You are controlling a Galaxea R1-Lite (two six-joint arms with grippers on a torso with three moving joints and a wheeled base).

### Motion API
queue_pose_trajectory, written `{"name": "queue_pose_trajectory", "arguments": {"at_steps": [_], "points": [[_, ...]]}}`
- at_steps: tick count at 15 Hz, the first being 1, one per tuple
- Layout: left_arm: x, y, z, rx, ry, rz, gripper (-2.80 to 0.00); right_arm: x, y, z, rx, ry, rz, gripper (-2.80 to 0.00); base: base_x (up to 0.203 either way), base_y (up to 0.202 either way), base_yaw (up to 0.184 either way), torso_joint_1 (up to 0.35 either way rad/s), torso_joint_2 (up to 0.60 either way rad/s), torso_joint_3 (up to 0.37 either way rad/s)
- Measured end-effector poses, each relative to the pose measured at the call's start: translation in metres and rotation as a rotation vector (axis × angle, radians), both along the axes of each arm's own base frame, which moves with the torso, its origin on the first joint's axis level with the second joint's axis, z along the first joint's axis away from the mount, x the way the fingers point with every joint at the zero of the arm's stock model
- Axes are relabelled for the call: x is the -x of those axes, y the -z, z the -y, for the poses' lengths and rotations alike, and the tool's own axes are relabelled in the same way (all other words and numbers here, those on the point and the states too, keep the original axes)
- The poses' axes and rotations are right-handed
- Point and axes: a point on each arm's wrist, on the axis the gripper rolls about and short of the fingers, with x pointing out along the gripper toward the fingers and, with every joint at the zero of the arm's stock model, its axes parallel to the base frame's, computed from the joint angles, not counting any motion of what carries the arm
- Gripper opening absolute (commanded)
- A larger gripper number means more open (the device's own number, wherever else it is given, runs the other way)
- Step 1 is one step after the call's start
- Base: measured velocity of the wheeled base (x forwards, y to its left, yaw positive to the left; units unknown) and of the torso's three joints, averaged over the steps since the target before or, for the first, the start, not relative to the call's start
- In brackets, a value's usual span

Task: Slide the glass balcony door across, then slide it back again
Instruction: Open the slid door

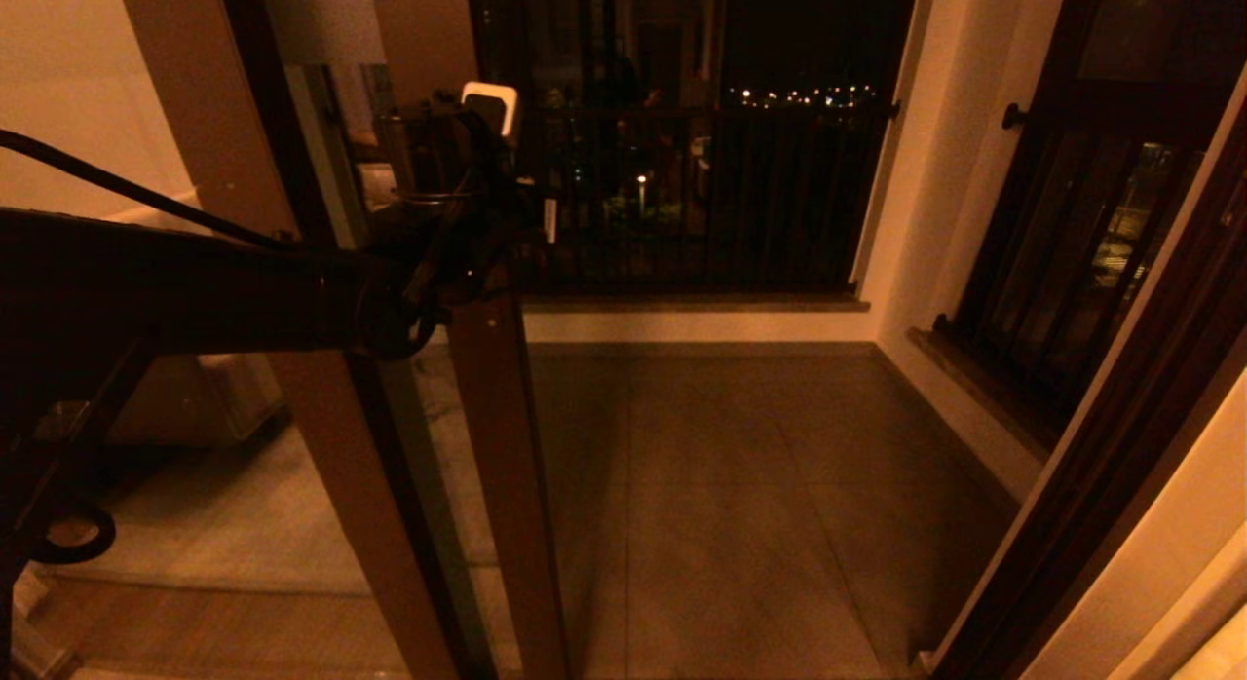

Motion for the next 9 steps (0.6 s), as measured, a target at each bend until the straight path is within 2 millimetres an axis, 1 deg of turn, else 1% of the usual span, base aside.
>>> {"name": "queue_pose_trajectory", "arguments": {"at_steps": [4, 9], "points": [[-0.001, -0.006, -0.015, 0.004, -0.031, 0.011, -2.8, 0.0, 0.0, 0.0, 0.0, 0.0, 0.0, -2.8, 0.0, 0.0, 0.0, 0.0, 0.0, 0.0], [-0.001, -0.006, -0.023, 0.002, -0.048, 0.01, -2.8, 0.0, 0.0, 0.0, 0.0, 0.0, 0.0, -2.8, 0.0, 0.0, 0.0, 0.0, 0.0, 0.0]]}}
